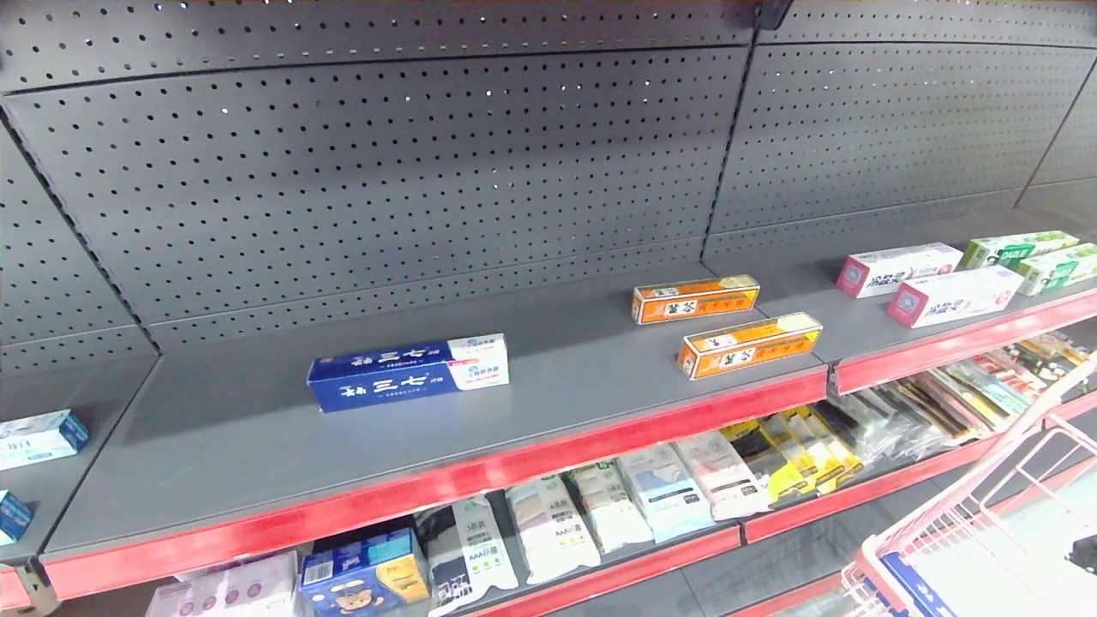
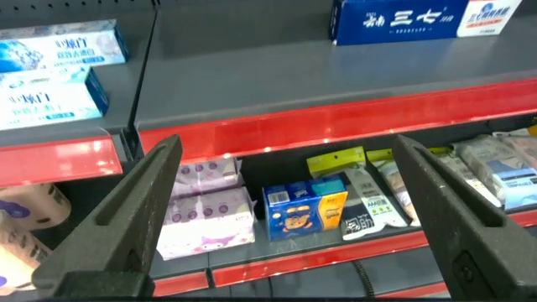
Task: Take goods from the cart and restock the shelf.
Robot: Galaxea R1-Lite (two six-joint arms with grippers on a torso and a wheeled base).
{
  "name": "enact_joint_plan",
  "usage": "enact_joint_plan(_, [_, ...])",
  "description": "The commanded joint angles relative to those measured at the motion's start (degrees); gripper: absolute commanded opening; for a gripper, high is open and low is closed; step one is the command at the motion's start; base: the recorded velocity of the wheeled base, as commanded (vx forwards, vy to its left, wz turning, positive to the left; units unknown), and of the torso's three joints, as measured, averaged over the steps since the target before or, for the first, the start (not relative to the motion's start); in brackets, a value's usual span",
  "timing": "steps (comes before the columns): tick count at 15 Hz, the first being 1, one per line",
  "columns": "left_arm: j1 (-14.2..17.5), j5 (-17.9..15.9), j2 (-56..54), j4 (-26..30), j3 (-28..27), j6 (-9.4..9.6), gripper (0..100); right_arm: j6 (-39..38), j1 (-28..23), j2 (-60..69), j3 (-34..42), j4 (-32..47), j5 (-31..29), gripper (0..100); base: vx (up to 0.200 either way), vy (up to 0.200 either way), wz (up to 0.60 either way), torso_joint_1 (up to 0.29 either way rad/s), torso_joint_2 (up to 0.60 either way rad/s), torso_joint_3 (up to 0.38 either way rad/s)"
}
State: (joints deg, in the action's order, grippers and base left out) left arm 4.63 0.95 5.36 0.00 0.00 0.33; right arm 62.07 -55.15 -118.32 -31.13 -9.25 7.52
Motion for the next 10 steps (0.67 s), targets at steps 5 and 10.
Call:
enact_joint_plan(5, [0.0,0.0,0.0,0.0,0.0,0.02,100,0.0,0.0,0.2,-0.1,0.0,0.0,100,0.000,0.000,0.00,-0.154,0.34,0.184])
enact_joint_plan(10, [0.0,0.0,0.0,0.0,0.0,0.02,100,0.0,0.0,0.3,-0.9,-0.1,0.0,100,0.000,0.000,0.00,-0.161,0.36,0.196])
